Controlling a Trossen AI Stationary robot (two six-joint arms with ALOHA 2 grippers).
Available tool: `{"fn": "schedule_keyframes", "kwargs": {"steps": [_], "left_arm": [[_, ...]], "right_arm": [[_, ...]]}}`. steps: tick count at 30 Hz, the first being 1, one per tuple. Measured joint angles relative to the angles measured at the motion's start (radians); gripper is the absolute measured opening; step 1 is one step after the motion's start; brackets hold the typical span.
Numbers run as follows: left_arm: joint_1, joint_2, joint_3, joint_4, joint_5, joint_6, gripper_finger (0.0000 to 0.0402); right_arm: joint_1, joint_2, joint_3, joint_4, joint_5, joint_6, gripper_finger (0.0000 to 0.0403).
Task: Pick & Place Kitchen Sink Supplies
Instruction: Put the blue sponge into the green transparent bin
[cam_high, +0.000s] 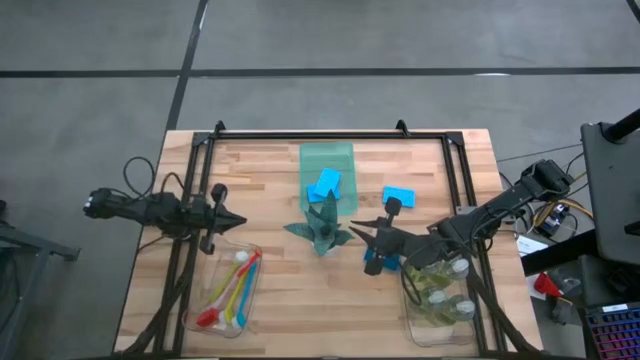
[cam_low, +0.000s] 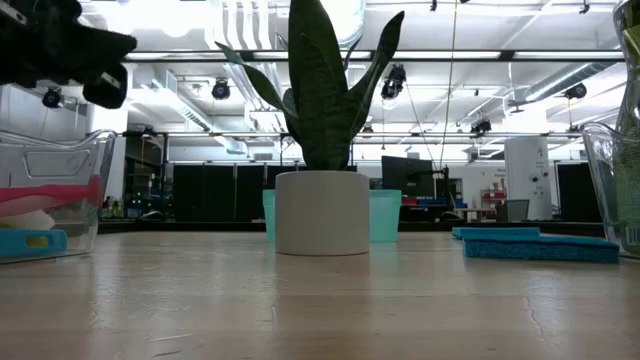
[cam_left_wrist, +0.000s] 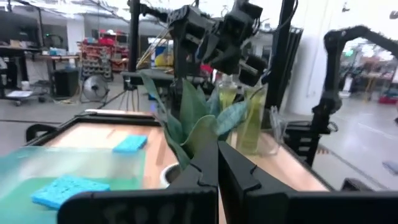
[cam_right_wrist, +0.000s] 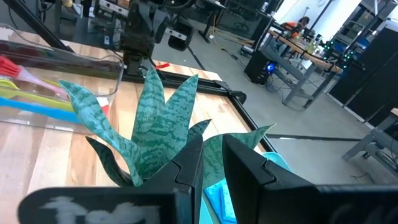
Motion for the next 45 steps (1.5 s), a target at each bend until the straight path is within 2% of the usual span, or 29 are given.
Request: {"fn": "schedule_keyframes", "kwargs": {"steps": [13, 34, 37, 42, 45], "left_arm": [[0.000, -0.032, -0.058, 0.006, 0.021, -0.083, 0.0002], [0.000, -0.032, -0.058, 0.004, 0.021, -0.056, 0.0000], [0.000, -0.032, -0.058, 0.004, 0.021, -0.056, 0.0000], [0.000, -0.031, -0.058, 0.004, 0.021, -0.057, 0.0000], [0.000, -0.030, -0.058, 0.004, 0.021, -0.057, 0.0000]], "right_arm": [[-0.005, 0.000, -0.001, 0.000, 0.000, 0.000, 0.0056], [-0.048, -0.001, 0.020, -0.025, 0.008, 0.033, 0.0056], [-0.065, -0.013, 0.085, -0.182, 0.008, 0.088, 0.0056], [-0.083, -0.019, 0.246, -0.673, 0.006, 0.344, 0.0056], [-0.109, -0.014, 0.326, -0.865, -0.026, 0.458, 0.0054]]}}
